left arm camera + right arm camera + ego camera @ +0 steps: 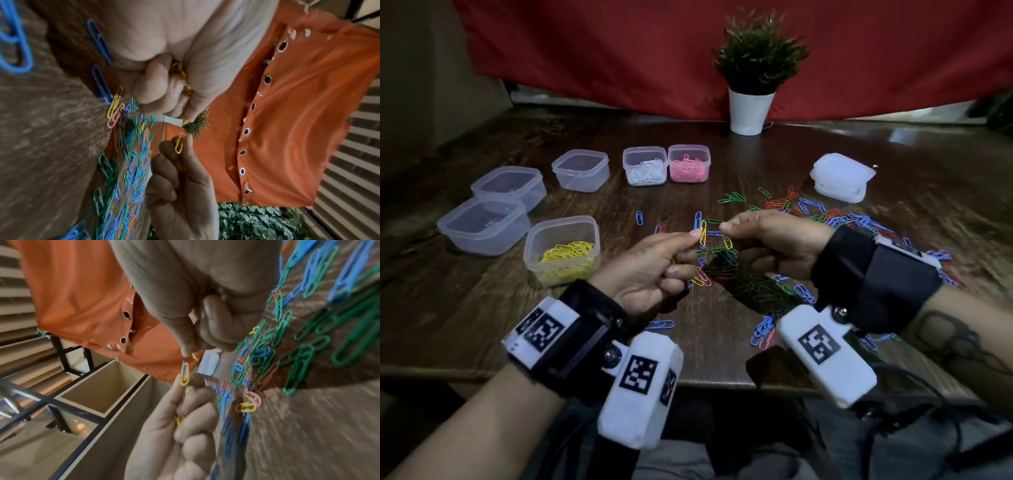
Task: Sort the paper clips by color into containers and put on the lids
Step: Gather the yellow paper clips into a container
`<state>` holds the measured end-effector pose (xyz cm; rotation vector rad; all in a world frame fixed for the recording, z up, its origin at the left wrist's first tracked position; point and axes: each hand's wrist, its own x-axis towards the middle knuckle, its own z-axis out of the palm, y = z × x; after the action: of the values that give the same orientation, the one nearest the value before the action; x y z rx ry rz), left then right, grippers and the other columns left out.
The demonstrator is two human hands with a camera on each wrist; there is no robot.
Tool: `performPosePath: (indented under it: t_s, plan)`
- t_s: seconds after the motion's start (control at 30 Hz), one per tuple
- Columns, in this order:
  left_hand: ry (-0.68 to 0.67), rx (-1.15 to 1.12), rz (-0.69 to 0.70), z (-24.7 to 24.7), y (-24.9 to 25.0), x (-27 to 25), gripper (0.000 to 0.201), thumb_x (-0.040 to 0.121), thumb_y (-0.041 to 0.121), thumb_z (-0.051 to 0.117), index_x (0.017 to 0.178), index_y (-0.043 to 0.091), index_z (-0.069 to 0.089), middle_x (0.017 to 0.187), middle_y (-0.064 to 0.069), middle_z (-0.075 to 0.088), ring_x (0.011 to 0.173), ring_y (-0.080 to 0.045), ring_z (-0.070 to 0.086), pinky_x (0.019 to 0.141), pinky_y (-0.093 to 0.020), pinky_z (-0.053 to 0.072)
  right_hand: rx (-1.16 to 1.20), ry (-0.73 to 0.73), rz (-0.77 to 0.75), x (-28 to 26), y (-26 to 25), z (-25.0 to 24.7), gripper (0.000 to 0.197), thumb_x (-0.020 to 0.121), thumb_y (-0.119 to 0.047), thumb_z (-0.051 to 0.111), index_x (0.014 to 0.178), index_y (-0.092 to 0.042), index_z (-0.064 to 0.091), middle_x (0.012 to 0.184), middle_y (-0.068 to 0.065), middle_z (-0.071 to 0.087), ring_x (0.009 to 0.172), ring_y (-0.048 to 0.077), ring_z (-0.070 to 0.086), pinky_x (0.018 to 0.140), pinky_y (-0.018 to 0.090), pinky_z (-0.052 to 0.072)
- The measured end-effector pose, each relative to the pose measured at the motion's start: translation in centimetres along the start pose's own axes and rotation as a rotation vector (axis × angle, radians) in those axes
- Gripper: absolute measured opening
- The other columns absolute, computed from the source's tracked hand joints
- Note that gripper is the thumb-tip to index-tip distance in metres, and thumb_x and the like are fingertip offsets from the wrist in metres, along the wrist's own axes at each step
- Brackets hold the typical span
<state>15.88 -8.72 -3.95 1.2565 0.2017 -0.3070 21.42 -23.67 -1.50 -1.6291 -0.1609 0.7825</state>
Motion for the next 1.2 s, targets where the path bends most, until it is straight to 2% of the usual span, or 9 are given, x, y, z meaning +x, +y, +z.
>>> performPosePath:
  t_s: [0.4, 0.57, 0.63, 0.73, 0.87, 0.97, 1.07, 1.13, 1.2]
  plan:
    - [-0.035, -0.031, -0.015, 0.8, -0.6, 0.0, 0.025, 0.096, 0.018, 0.041, 0.071, 0.017, 0.041, 0.048, 0.009, 0.033, 0.032, 0.002, 0.023, 0.031, -0.008, 0.01, 0.088, -0.07, -0.027, 0.0, 0.4, 1.6, 0.035, 0.1, -0.012, 0.031, 0.066, -0.015, 0.038, 0.045, -0.007, 0.029, 0.032, -0.001, 0.021, 0.032, 0.01, 0.015]
    - [0.037, -0.048, -0.003, 0.7, -0.1, 0.3, 0.027, 0.096, 0.014, 0.042, 0.069, 0.016, 0.045, 0.051, 0.006, 0.03, 0.031, 0.002, 0.021, 0.03, -0.008, 0.009, -0.038, 0.01, -0.087, -0.1, -0.4, 1.8, 0.034, 0.1, -0.007, 0.03, 0.067, -0.015, 0.034, 0.053, -0.002, 0.026, 0.03, -0.001, 0.019, 0.032, 0.011, 0.01]
    - [0.056, -0.031, -0.066, 0.4, 0.1, 0.5, 0.025, 0.096, 0.014, 0.04, 0.073, 0.015, 0.048, 0.045, 0.008, 0.03, 0.03, 0.002, 0.02, 0.029, -0.009, 0.008, -0.044, 0.034, -0.006, 0.2, -0.6, 1.0, 0.034, 0.099, -0.011, 0.032, 0.066, -0.015, 0.033, 0.054, -0.002, 0.025, 0.029, 0.001, 0.019, 0.031, 0.011, 0.011]
    - [0.119, 0.295, -0.094, -0.3, 0.4, 0.6, 0.023, 0.095, 0.012, 0.044, 0.079, 0.01, 0.059, 0.038, 0.011, 0.029, 0.029, 0.001, 0.02, 0.029, -0.009, 0.009, -0.143, 0.144, 0.066, 0.3, -0.8, -0.7, 0.037, 0.099, -0.014, 0.036, 0.062, -0.014, 0.031, 0.05, -0.002, 0.026, 0.027, 0.002, 0.019, 0.028, 0.009, 0.013]
    - [0.194, 0.568, 0.038, -1.3, 1.8, 0.3, 0.023, 0.093, 0.021, 0.054, 0.079, 0.005, 0.062, 0.045, 0.005, 0.03, 0.03, -0.002, 0.02, 0.034, -0.01, 0.011, -0.298, 0.216, -0.078, 0.0, -1.9, -1.0, 0.034, 0.096, -0.01, 0.04, 0.063, -0.015, 0.033, 0.052, 0.0, 0.024, 0.029, 0.003, 0.02, 0.031, 0.007, 0.014]
    - [0.241, 0.159, 0.091, -2.2, 2.6, 0.1, 0.031, 0.097, 0.021, 0.044, 0.077, 0.004, 0.059, 0.044, 0.005, 0.036, 0.031, 0.001, 0.03, 0.03, -0.01, 0.019, -0.3, 0.154, -0.21, 0.3, -3.6, 2.0, 0.03, 0.093, -0.007, 0.046, 0.064, -0.014, 0.041, 0.051, 0.0, 0.027, 0.03, 0.003, 0.02, 0.03, 0.01, 0.013]
    - [0.188, -0.537, -0.01, -3.3, 2.6, -1.5, 0.029, 0.096, 0.018, 0.04, 0.076, 0.003, 0.056, 0.06, -0.004, 0.057, 0.049, -0.011, 0.059, 0.043, -0.02, 0.05, -0.483, 0.049, -0.283, 1.2, -5.1, 6.6, 0.026, 0.089, -0.007, 0.051, 0.064, -0.011, 0.046, 0.047, 0.0, 0.036, 0.032, 0.008, 0.029, 0.03, 0.012, 0.021]
    - [0.182, -0.704, 0.005, -4.2, 2.0, -2.3, 0.023, 0.09, 0.013, 0.043, 0.077, 0.0, 0.058, 0.077, -0.012, 0.062, 0.067, -0.022, 0.064, 0.05, -0.035, 0.055, -0.73, 0.002, -0.323, 1.7, -5.8, 9.2, 0.024, 0.087, -0.01, 0.053, 0.064, -0.014, 0.048, 0.053, -0.001, 0.042, 0.033, 0.007, 0.038, 0.029, 0.015, 0.026]
    - [0.226, -0.777, 0.061, -5.1, 1.4, -2.6, 0.025, 0.094, 0.014, 0.04, 0.093, -0.001, 0.06, 0.097, -0.015, 0.061, 0.088, -0.025, 0.061, 0.059, -0.038, 0.055, -0.973, -0.019, -0.376, 1.9, -6.4, 11.3, 0.023, 0.088, -0.014, 0.052, 0.066, -0.016, 0.047, 0.06, -0.003, 0.044, 0.047, 0.006, 0.047, 0.035, 0.012, 0.031]
